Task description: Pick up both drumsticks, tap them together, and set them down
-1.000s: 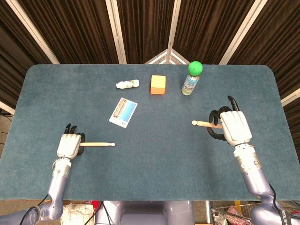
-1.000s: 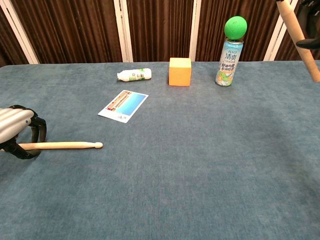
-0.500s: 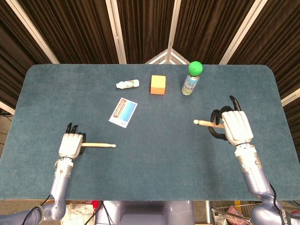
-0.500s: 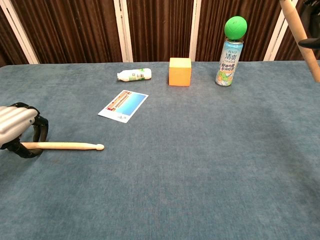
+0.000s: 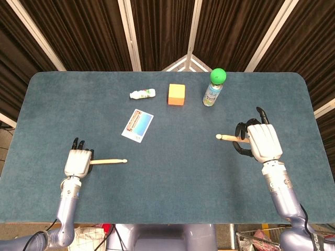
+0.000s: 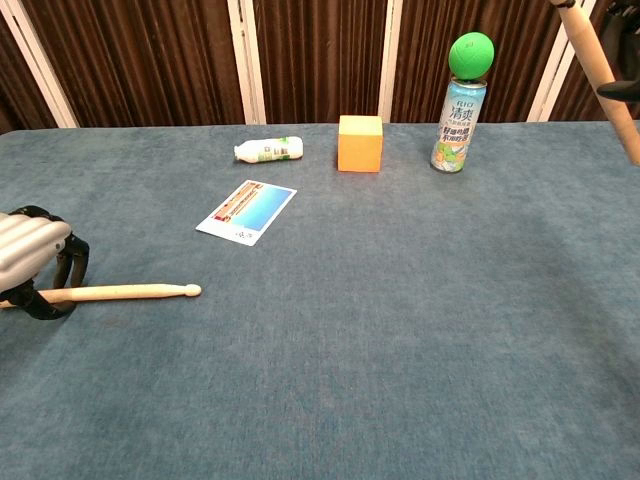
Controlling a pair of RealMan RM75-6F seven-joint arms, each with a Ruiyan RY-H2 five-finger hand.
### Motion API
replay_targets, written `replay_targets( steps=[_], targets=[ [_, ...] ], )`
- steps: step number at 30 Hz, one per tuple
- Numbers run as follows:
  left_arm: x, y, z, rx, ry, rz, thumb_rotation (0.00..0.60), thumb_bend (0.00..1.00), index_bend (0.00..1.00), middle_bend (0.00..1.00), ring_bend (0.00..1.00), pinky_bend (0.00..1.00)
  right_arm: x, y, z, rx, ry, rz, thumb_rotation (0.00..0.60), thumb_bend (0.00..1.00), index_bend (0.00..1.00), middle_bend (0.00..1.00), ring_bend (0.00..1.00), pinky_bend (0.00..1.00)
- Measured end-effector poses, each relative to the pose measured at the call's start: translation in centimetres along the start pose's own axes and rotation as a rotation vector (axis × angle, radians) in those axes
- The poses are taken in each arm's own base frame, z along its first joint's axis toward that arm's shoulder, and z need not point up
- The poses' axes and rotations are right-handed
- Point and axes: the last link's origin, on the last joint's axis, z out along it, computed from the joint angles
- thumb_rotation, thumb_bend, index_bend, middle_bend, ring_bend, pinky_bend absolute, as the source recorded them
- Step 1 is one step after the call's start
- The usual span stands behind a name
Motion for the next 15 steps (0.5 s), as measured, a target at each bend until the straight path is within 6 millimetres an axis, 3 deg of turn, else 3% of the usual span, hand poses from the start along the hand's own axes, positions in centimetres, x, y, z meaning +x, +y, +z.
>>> replay_targets(
  steps=[15],
  targets=[
    [0.30,-0.47,0.23,0.011,0.028,0.016,0.600,0.44,0.58,0.57,0.16,0.00,-0.03,-0.32,0.14,0.002,0.007,-0.007,0.600,0.39,0.65,0.63,0.39,0.00]
  ],
)
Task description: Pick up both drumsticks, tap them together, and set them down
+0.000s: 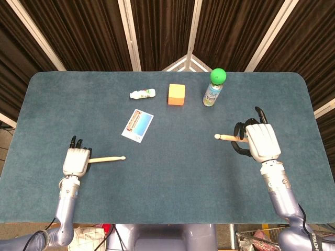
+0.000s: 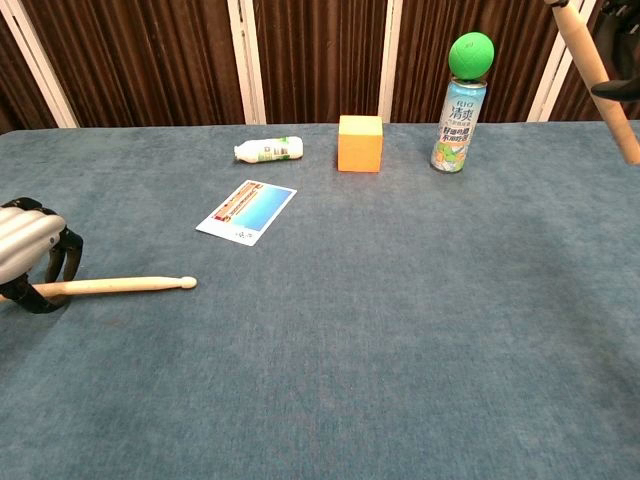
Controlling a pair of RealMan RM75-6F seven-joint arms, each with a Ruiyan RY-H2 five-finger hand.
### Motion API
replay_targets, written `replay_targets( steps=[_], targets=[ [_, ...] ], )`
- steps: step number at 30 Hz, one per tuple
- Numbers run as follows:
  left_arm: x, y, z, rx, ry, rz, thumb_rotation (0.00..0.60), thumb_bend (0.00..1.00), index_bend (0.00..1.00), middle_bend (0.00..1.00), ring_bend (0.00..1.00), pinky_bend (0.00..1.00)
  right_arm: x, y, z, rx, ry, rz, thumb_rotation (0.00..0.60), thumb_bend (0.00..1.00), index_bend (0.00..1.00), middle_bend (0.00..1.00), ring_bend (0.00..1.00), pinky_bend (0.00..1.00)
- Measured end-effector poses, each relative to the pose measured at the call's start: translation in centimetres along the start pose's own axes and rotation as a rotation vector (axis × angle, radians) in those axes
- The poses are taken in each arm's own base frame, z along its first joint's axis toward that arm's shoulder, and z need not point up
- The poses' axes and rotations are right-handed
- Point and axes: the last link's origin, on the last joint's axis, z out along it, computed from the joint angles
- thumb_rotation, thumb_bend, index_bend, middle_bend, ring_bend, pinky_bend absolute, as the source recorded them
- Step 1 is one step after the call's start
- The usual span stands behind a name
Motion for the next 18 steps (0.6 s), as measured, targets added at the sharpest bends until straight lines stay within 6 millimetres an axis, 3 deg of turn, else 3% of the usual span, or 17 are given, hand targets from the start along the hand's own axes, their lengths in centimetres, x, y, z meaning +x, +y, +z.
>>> replay_targets(
  steps=[18],
  targets=[
    [1.01,-0.61,0.40,-0.027,0.104,-0.078,0.600,0.45,0.60,0.60,0.17,0.00,0.38,-0.56,0.54,0.010,0.009,-0.025,0.600,0.39,0.65,0.64,0.39,0.00]
  ],
)
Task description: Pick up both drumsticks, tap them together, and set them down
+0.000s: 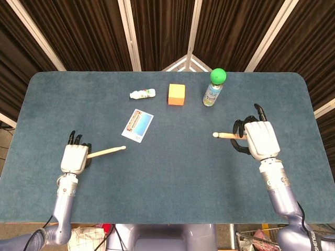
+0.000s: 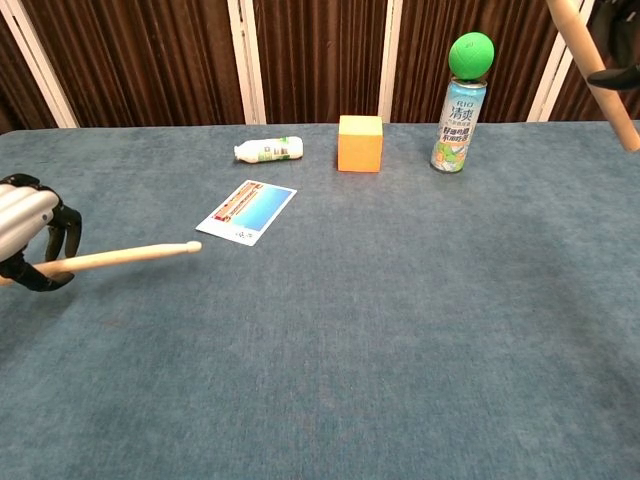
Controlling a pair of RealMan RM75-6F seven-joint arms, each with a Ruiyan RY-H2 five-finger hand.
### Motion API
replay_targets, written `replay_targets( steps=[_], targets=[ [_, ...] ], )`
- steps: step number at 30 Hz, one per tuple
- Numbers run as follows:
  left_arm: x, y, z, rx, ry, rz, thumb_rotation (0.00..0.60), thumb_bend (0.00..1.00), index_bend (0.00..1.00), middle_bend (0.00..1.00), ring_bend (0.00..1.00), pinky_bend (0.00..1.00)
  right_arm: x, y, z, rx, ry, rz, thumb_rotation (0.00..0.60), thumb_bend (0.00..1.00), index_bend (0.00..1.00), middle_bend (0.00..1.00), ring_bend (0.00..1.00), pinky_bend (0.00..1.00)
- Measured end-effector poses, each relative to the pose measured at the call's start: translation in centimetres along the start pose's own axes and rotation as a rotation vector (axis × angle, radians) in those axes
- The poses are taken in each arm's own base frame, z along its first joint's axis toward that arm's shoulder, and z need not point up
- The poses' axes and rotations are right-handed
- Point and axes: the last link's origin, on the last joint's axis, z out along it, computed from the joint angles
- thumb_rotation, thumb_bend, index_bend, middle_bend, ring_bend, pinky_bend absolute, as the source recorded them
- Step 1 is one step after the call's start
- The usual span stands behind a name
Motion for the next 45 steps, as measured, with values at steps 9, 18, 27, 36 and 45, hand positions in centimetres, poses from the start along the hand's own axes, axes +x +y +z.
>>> replay_targets(
  steps=[9,18,27,36,45],
  targets=[
    [1.3,0.4,0.1,-0.037,0.081,-0.054,0.600,0.45,0.61,0.61,0.18,0.00,0.3,-0.6,0.0,0.011,0.015,0.000,0.600,0.40,0.65,0.64,0.40,0.00],
    [3.7,2.0,-0.2,-0.155,0.212,-0.157,0.600,0.45,0.62,0.61,0.18,0.00,0.3,-1.2,0.1,0.026,0.023,-0.022,0.600,0.41,0.65,0.64,0.40,0.00],
    [7.0,3.2,-0.3,-0.302,0.373,-0.251,0.600,0.45,0.65,0.63,0.18,0.00,-0.5,-1.9,0.4,0.032,0.007,-0.051,0.600,0.41,0.66,0.64,0.40,0.00],
    [9.2,4.5,-0.3,-0.341,0.414,-0.302,0.600,0.44,0.65,0.63,0.18,0.00,-1.1,-2.7,1.0,0.037,-0.005,-0.045,0.600,0.41,0.66,0.65,0.41,0.00],
    [11.3,6.4,-0.1,-0.406,0.447,-0.417,0.600,0.44,0.65,0.63,0.18,0.00,-1.2,-4.1,2.5,0.031,-0.027,-0.027,0.600,0.41,0.66,0.65,0.41,0.00]
  ],
)
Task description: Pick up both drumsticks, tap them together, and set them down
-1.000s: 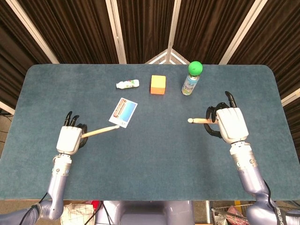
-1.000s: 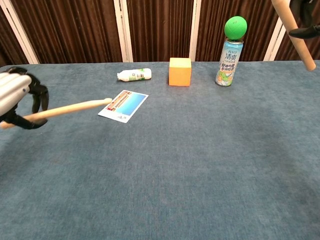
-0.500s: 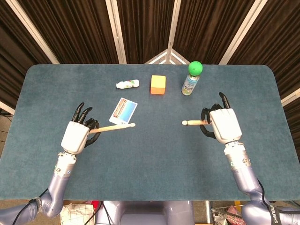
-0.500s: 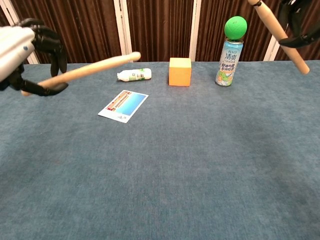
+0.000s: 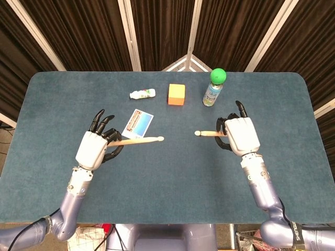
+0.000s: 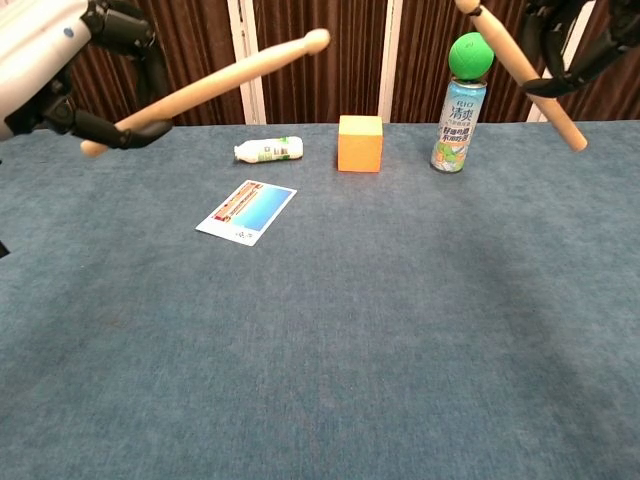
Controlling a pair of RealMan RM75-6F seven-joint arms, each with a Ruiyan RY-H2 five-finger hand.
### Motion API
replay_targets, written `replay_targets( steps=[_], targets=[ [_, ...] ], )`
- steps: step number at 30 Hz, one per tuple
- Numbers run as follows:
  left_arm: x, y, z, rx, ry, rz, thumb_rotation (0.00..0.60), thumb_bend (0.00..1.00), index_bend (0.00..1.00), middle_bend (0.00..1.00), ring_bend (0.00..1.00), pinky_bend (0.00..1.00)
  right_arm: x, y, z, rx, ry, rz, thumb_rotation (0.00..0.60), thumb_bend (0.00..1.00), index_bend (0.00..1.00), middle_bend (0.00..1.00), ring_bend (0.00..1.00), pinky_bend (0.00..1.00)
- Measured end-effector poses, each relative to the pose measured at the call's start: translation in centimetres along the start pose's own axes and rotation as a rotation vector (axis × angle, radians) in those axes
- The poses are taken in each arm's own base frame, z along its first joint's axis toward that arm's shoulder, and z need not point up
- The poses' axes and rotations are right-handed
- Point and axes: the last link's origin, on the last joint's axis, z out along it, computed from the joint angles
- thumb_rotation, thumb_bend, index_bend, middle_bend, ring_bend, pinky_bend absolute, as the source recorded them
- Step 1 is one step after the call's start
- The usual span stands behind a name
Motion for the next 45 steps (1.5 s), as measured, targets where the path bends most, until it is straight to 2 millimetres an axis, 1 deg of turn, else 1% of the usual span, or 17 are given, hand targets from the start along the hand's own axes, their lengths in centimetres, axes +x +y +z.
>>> replay_targets(
  steps=[3,8,13,18,24,33,39,45],
  targets=[
    [-0.1,0.6,0.3,-0.014,0.010,-0.029,0.600,0.44,0.65,0.63,0.18,0.00,0.0,-0.5,0.7,-0.017,-0.023,0.026,0.600,0.41,0.66,0.65,0.41,0.00],
    [-0.6,1.2,0.2,-0.045,0.009,-0.043,0.600,0.44,0.66,0.63,0.18,0.00,0.1,-1.5,2.2,-0.058,-0.066,0.058,0.600,0.41,0.66,0.65,0.41,0.00],
    [-1.3,1.8,-0.1,-0.083,0.010,-0.065,0.600,0.44,0.66,0.63,0.18,0.00,0.7,-3.5,3.3,-0.077,-0.089,0.068,0.600,0.41,0.66,0.65,0.41,0.00],
    [-2.2,2.2,-0.3,-0.088,0.029,-0.105,0.600,0.44,0.66,0.63,0.18,0.00,1.0,-5.2,2.7,-0.055,-0.097,0.114,0.600,0.41,0.66,0.65,0.41,0.00],
    [-3.4,2.9,-0.3,-0.071,0.058,-0.142,0.600,0.44,0.66,0.63,0.18,0.00,1.3,-6.7,1.4,-0.018,-0.084,0.114,0.600,0.41,0.66,0.65,0.41,0.00],
    [-4.0,4.2,0.4,-0.064,0.096,-0.158,0.600,0.44,0.66,0.63,0.18,0.00,1.5,-8.8,-0.6,0.036,-0.076,0.084,0.600,0.43,0.66,0.65,0.41,0.00],
    [-4.2,5.3,0.7,-0.069,0.106,-0.167,0.600,0.44,0.65,0.63,0.18,0.00,1.3,-9.8,-1.1,0.053,-0.081,0.071,0.600,0.43,0.66,0.65,0.42,0.00],
    [-4.6,6.6,0.6,-0.087,0.103,-0.181,0.600,0.44,0.65,0.64,0.18,0.00,0.9,-10.4,-1.3,0.057,-0.087,0.061,0.600,0.43,0.66,0.65,0.42,0.00]
  ],
)
